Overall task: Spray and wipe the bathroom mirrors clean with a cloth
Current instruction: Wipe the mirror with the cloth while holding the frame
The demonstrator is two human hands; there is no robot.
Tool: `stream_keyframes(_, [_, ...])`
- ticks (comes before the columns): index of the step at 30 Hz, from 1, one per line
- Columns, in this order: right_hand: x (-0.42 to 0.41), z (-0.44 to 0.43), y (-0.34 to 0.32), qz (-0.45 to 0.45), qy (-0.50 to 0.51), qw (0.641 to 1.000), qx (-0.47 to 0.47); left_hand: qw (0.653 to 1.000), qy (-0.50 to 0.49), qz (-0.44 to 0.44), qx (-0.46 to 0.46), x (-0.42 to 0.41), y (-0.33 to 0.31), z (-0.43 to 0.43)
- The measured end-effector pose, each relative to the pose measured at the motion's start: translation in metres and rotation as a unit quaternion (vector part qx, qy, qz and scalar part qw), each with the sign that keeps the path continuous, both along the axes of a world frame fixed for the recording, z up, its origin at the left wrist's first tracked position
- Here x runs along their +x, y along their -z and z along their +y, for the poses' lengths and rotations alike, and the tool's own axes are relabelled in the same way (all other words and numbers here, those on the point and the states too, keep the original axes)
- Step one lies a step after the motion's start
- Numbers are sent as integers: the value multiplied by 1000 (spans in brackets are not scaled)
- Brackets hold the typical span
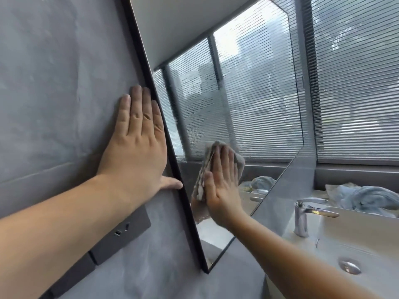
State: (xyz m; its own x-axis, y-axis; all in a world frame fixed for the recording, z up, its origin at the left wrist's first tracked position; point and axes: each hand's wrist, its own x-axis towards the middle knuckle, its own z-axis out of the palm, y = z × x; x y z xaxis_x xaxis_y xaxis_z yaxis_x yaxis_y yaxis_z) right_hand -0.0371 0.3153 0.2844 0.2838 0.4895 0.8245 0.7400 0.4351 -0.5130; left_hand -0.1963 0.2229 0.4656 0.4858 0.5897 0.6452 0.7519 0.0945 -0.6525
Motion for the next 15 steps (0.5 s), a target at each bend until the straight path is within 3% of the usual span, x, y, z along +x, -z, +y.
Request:
stream_keyframes(2, [-26, -20, 25, -50, -9, 999, 17, 1000, -2, 0, 2, 1, 3, -1])
stream_keyframes(7, [-20, -17, 36, -71, -4, 996, 46, 1000, -7, -5, -9, 2, 17, -4])
stream_keyframes(10, [29, 22, 19, 69, 22, 997, -6, 1000, -5, -11, -8, 3, 24, -2])
stream_keyframes(12, [70, 51, 9, 203, 26, 978, -50, 1000, -6, -10, -2, 3, 26, -1])
stream_keyframes(15, [101, 68, 5, 301, 37, 947, -110, 1000, -9, -10, 5, 4, 27, -1])
